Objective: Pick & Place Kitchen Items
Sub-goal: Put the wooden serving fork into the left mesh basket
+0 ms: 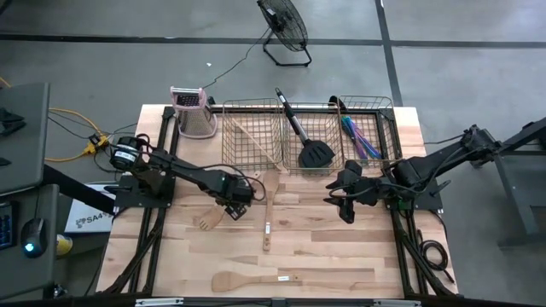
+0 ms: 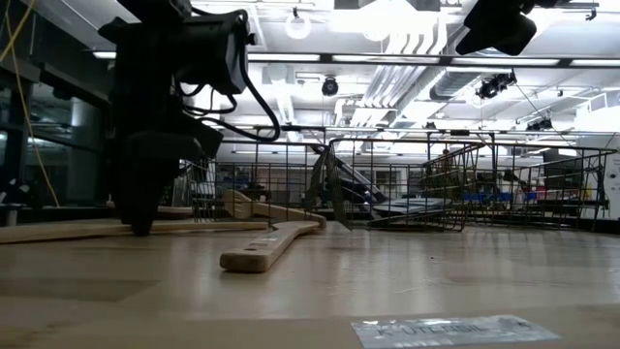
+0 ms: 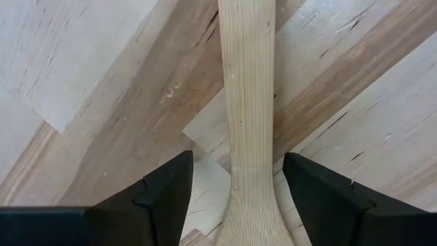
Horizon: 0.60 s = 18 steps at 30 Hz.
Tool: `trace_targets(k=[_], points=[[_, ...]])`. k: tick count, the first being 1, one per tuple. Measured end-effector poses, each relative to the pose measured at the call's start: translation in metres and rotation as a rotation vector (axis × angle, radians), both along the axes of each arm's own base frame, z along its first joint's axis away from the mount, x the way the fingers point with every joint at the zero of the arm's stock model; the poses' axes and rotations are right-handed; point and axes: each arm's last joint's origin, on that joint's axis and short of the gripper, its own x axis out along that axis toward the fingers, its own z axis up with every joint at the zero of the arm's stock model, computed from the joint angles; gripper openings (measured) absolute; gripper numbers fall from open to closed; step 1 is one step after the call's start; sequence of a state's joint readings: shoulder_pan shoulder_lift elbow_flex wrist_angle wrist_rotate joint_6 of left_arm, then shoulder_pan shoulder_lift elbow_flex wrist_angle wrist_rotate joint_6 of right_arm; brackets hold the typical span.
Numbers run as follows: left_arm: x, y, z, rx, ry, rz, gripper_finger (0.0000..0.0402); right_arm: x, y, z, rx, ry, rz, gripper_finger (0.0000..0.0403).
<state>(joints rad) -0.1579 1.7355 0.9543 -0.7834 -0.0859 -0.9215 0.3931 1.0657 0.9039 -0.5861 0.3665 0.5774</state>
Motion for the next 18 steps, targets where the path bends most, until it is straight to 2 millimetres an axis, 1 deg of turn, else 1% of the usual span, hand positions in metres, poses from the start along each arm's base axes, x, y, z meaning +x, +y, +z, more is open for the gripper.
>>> trace_targets(k=[11,14,18], points=[[0.0008,-0.0010,-0.0004,-0.041,-0.003,-0.028,0.0232,0.0000,0.0000,0.0000,0.004,-0.001,-0.003,0.0195],[0.0023,-0.0016,-0.0004,-0.059,-0.016,-0.036,0.0218,0.0000,0.0000,0.0000,0.004,0.000,-0.003,0.0195],[0.0032,-0.0022,-0.0005,-0.072,-0.023,-0.052,0.0183,0.0000,0.0000,0.0000,0.004,-0.001,-0.003,0.0195]])
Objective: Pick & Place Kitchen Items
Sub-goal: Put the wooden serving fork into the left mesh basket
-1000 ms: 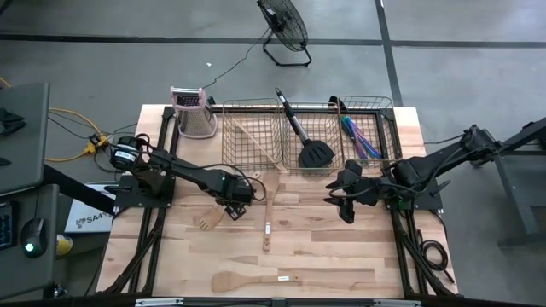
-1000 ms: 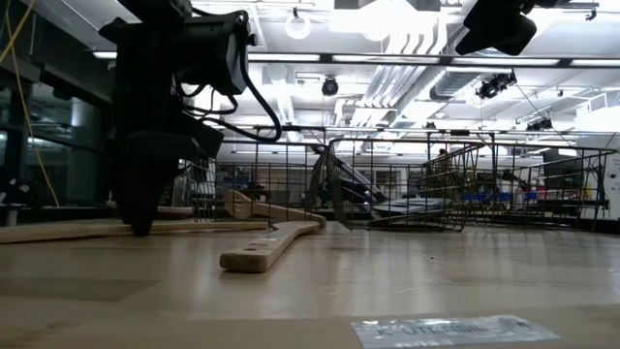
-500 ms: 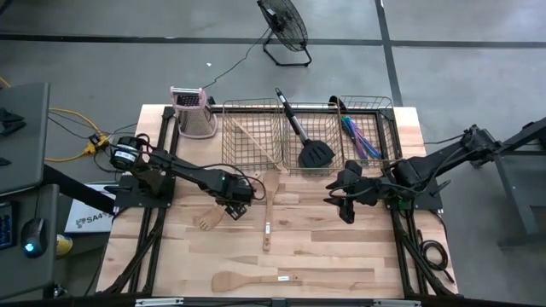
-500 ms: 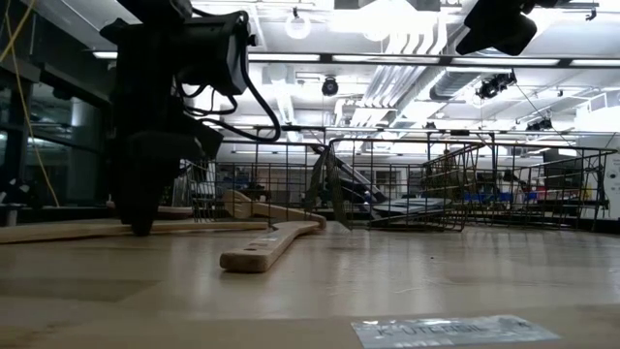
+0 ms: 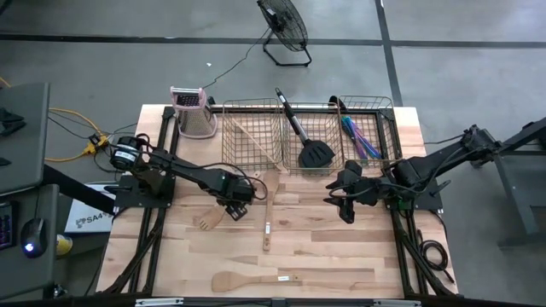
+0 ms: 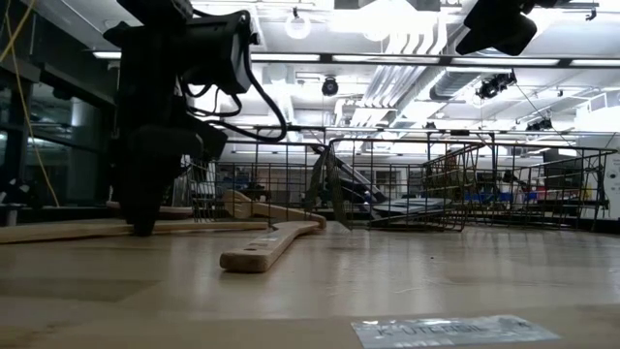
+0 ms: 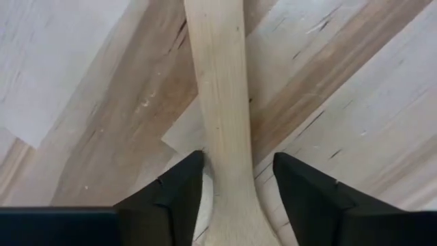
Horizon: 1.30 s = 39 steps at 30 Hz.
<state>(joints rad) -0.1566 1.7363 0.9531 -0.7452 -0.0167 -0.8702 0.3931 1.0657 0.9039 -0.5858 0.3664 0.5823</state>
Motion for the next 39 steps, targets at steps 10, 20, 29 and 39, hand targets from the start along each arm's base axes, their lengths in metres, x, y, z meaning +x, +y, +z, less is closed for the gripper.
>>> trace_targets(k=[10,20,29,39], points=[[0.0003,-0.0005,-0.0002,-0.008,-0.001,-0.002,0.0121,0.0000,0.0000,0.0000,0.000,0.000,0.000,0.0195],[0.0002,-0.0006,-0.0002,-0.010,0.001,0.000,0.0072,0.0000,0.0000,0.0000,0.000,0.000,0.000,0.0195],[-0.0009,-0.0010,-0.0005,-0.027,0.015,-0.016,0.0072,0.0000,0.0000,0.0000,0.001,0.001,0.001,0.0195],[-0.0028,-0.0010,-0.0005,-0.037,0.038,-0.073,0.0072,0.0000,0.0001,0.0000,0.000,0.001,0.003,0.0195]])
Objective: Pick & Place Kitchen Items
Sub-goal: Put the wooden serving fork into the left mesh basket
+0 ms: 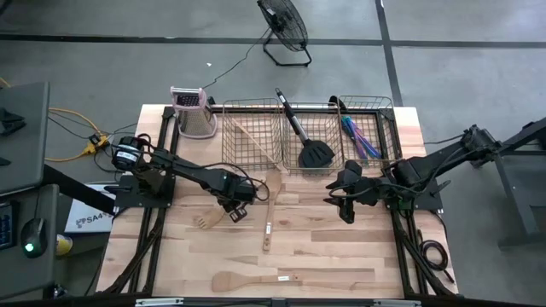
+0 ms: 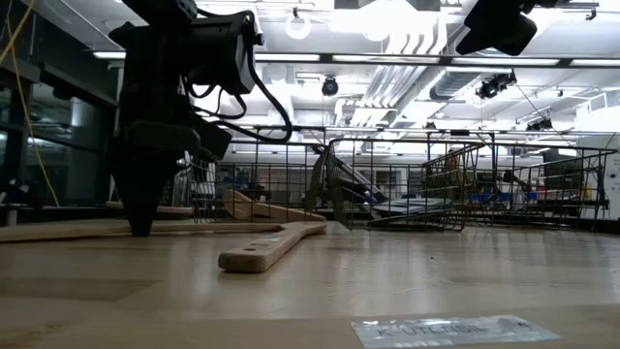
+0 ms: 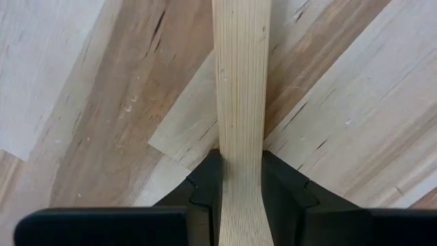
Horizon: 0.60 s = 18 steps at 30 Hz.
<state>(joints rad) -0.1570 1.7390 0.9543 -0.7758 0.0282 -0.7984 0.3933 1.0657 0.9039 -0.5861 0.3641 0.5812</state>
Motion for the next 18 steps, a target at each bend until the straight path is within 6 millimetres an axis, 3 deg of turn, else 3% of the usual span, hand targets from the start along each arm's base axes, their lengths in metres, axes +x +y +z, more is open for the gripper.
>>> trace_targets(k=[18], points=[[0.000,-0.002,0.015,-0.023,0.095,-0.049,0.0072,0.000,0.000,0.000,-0.001,0.000,0.001,0.0195]])
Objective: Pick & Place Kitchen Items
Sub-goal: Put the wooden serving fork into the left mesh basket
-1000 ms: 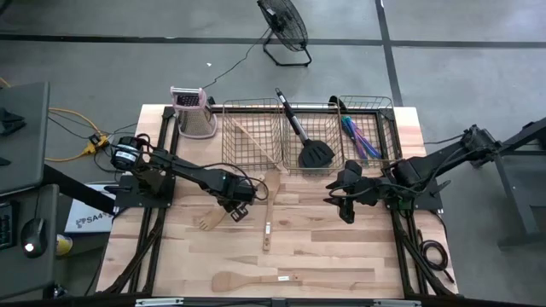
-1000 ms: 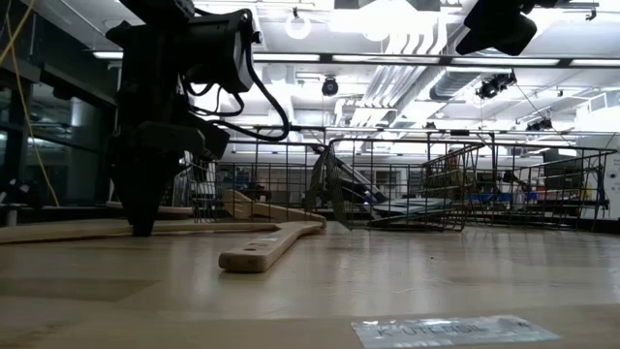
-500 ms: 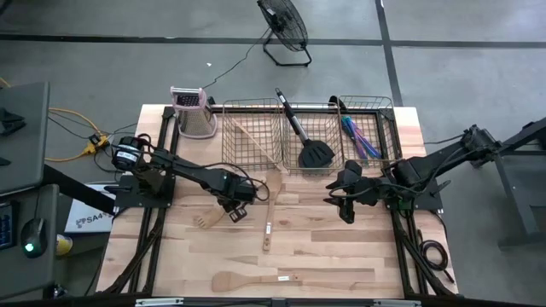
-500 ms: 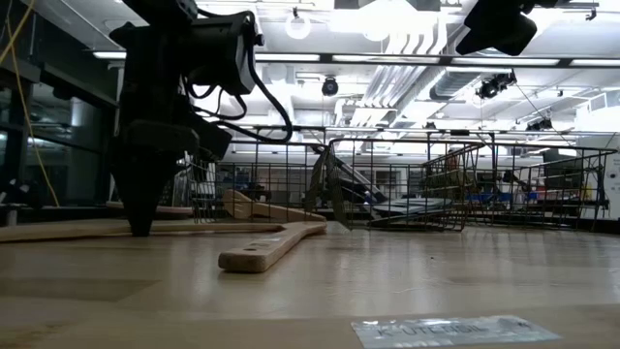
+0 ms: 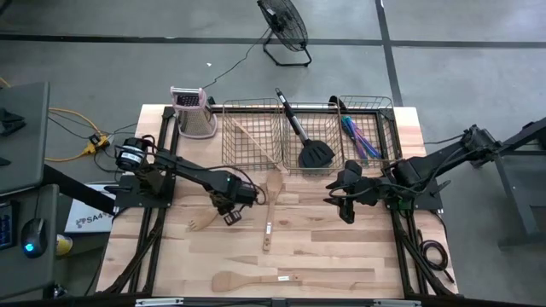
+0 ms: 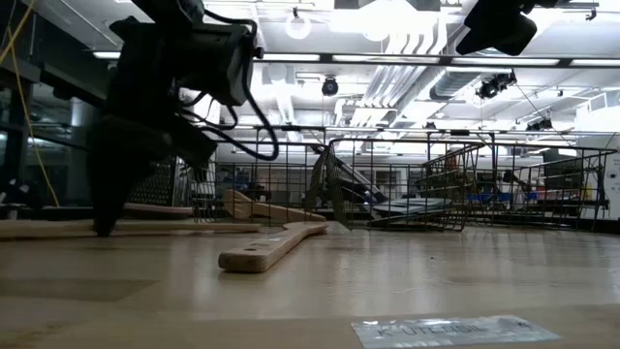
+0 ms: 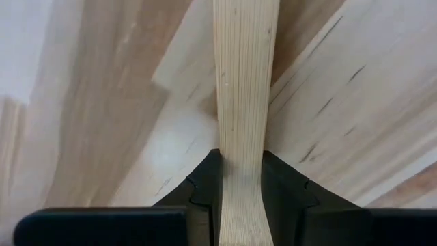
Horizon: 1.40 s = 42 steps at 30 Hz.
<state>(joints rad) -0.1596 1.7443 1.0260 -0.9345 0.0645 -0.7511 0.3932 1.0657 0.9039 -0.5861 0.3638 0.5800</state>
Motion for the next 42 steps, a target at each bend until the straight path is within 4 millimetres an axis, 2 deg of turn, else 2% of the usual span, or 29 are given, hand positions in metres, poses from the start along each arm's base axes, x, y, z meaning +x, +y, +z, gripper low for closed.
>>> trace_targets(k=[7,13,20,32,42], points=[[-0.002,-0.003,0.009,0.015,0.056,-0.021,0.0072,0.000,0.000,0.000,0.000,0.000,0.001,0.0195],[0.005,-0.022,0.024,-0.039,0.012,-0.123,0.0072,0.000,0.000,0.000,0.000,0.000,0.000,0.0195],[0.007,-0.044,0.050,-0.008,0.012,-0.205,0.0072,0.000,0.000,0.000,0.000,0.000,0.000,0.0195],[0.026,-0.065,0.121,0.166,-0.200,-0.300,0.0072,0.000,0.000,0.000,0.000,0.000,0.001,0.0195],[0.024,-0.061,0.184,0.370,-0.311,-0.295,0.0072,0.000,0.000,0.000,-0.001,0.000,0.001,0.0195]])
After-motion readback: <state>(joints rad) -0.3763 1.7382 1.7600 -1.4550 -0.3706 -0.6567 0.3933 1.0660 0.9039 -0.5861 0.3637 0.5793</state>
